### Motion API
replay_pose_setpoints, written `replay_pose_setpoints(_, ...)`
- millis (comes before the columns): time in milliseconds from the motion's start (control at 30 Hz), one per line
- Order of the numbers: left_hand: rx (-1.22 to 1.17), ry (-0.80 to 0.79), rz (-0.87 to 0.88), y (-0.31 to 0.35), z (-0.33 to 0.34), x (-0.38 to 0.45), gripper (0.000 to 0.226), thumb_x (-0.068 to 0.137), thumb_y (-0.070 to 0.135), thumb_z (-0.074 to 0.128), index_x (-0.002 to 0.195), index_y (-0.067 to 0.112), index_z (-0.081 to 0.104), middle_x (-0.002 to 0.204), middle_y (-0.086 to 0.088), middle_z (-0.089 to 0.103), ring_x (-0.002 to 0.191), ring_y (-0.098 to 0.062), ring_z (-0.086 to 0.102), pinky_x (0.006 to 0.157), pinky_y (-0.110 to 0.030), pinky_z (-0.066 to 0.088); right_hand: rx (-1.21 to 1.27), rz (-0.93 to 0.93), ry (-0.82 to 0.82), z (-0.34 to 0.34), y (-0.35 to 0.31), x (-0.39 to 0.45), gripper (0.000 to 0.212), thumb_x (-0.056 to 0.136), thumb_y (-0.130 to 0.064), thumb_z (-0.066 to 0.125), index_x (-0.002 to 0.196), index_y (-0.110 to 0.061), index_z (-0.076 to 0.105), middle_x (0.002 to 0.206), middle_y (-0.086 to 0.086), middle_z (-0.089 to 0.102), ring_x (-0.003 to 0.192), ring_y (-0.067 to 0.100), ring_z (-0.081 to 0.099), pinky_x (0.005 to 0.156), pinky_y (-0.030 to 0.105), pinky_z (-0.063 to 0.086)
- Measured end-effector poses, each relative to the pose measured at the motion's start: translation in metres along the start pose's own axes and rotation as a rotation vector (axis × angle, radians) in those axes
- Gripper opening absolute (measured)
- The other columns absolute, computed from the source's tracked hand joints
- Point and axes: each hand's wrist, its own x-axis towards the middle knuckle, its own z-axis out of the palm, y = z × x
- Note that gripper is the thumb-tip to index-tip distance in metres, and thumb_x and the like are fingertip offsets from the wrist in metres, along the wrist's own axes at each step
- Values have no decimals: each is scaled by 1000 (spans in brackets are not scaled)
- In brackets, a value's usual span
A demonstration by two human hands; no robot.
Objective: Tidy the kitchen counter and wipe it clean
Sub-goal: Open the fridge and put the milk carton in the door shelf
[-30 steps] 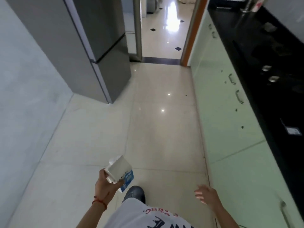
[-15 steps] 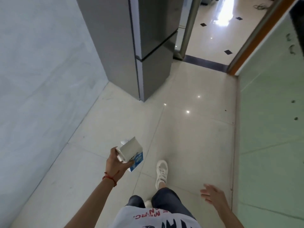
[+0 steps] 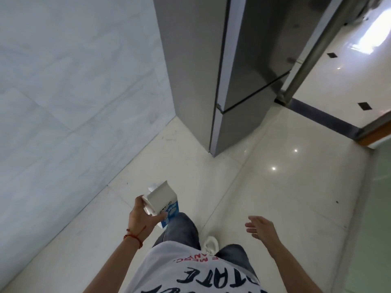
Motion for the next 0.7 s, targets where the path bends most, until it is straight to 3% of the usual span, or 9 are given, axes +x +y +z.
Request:
replay_pose_setpoints(200,-34,13,1,49,14,88,57,63,13,81,102,17,40,103,-2,54,96,-22,51,69,-26,42,2,-74,-45,26,-94,65,17,91,-18,53,95,-6,64,89,14,69,78,24,64,71,31,48)
replay_pose_setpoints(300,-17,-22,39,81,21,146,58,63,14,82,105,14,42,103,0,54,98,-20,51,69,-24,42,28,-99,7,40,-139,95,19,91,-17,54,98,-4,65,90,16,69,78,26,64,73,33,48)
replay_pose_setpoints(500,17,-105,174,176,17,246,60,64,14,81,110,10,43,107,0,54,100,-15,50,67,-16,45,-5,-285,92,71,-259,129,32,92,-16,51,122,-5,54,89,5,66,82,22,62,80,34,49)
replay_pose_setpoints(633,26,-139,290,242,12,289,65,64,13,81,115,5,43,109,0,54,100,-16,51,65,-15,46,-13,-532,267,84,-364,128,46,90,-18,55,133,-15,40,119,5,57,105,20,57,81,25,48)
replay_pose_setpoints(700,-8,-151,334,271,10,299,64,64,10,80,116,5,43,110,2,53,103,-15,50,66,-14,47,13,-722,384,86,-410,124,57,87,-17,59,138,-12,34,134,7,49,116,18,51,93,30,47)
